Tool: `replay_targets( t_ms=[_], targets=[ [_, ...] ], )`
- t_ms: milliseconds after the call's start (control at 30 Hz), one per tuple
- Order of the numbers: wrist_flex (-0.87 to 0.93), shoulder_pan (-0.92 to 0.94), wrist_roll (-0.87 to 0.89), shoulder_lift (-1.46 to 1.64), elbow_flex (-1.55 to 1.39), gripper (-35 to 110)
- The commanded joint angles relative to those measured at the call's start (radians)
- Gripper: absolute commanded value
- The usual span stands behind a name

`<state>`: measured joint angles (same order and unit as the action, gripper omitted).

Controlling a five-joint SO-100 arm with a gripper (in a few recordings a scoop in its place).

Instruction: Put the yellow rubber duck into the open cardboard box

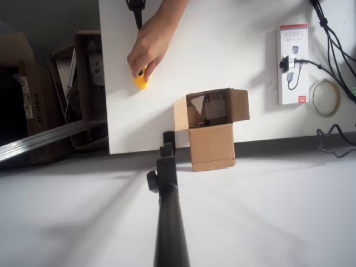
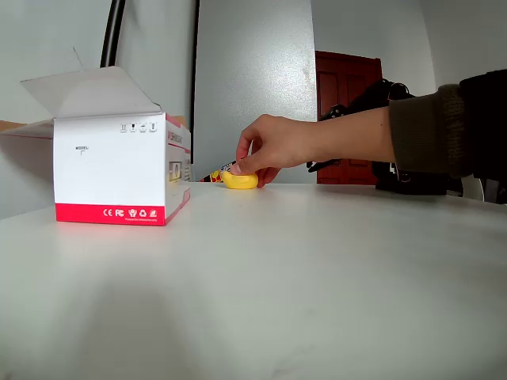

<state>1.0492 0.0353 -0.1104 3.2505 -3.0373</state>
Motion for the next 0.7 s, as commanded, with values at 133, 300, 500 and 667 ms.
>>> replay_targets(
  t_ms=[133, 300, 500, 667],
  targets=[
    [-0.006, 0.005, 0.006, 0.003, -0.012, -1],
    [-0.006, 0.005, 0.006, 0.003, -0.012, -1],
    [-0.006, 0.005, 0.006, 0.003, -0.012, -1],
    [-0.006, 0.005, 0.006, 0.003, -0.012, -1]
  ],
)
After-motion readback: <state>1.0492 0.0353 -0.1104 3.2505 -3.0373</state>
